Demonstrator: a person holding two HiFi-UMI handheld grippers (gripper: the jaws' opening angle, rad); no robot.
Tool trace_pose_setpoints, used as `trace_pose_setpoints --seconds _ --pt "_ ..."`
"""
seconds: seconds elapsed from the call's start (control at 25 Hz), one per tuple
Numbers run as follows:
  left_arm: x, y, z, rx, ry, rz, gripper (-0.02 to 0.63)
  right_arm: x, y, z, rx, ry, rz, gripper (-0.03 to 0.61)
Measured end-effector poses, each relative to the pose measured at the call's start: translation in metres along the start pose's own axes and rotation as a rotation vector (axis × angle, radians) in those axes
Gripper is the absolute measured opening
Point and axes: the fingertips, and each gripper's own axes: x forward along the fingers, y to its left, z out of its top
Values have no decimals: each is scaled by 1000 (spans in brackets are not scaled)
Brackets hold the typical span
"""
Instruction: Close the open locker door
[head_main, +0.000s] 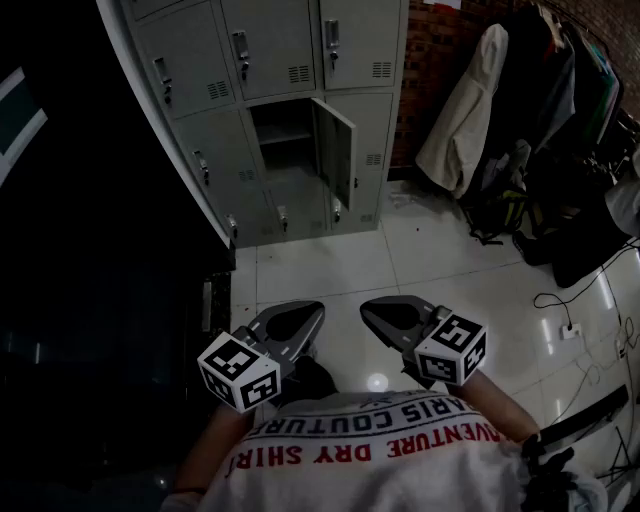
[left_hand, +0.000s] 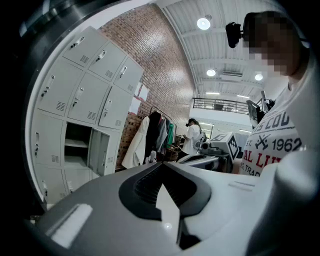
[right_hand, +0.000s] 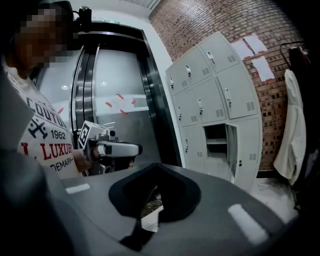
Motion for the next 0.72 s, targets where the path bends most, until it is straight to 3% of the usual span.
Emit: trace_pose_setpoints --seconds 0.32,0.72 --pt "25 70 8 -8 5 -9 5 49 -52 10 10 8 -22 -2" --pt "95 246 50 -53 71 -55 5 175 -176 54 85 32 -84 -2"
